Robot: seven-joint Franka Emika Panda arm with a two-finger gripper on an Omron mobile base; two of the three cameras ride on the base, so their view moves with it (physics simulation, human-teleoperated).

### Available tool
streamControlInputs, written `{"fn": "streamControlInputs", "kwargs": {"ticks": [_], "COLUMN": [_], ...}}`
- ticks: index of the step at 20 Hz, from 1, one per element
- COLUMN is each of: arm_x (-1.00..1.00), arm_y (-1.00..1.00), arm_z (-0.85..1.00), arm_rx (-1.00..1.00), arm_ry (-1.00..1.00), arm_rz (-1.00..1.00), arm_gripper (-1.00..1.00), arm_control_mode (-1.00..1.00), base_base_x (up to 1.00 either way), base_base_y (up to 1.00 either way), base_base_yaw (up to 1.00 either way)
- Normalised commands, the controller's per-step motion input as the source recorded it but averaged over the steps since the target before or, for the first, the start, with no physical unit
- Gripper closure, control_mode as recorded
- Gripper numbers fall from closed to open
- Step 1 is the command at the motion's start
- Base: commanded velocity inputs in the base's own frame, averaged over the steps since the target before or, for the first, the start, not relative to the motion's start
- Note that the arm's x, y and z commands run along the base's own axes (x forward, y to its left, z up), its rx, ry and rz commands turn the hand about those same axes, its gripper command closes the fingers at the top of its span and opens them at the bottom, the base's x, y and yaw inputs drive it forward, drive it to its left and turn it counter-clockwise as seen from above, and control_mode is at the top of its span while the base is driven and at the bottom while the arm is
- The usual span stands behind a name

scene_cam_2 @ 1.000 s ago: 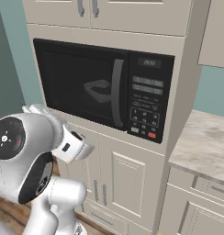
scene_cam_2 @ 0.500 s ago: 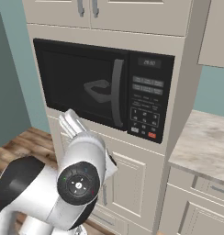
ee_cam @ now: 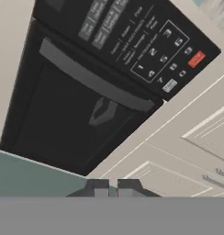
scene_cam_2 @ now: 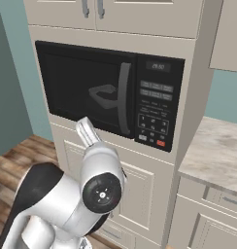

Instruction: Place the tupperware containing the steak and garlic meal in the microwave. Close the microwave door and press the start button to reheat the meal.

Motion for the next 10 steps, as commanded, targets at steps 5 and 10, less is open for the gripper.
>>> {"fn": "streamControlInputs", "kwargs": {"ticks": [5,10], "arm_x": [0.46,0.43], "arm_y": [0.00,0.00], "arm_z": [-0.23,-0.28], "arm_rx": [0.07,0.04], "arm_ry": [0.04,0.02], "arm_rz": [0.00,0.00], "arm_gripper": [1.00,1.00], "arm_control_mode": [-1.00,-1.00], "base_base_x": [0.00,0.00], "base_base_y": [0.00,0.00], "base_base_yaw": [0.00,0.00]}}
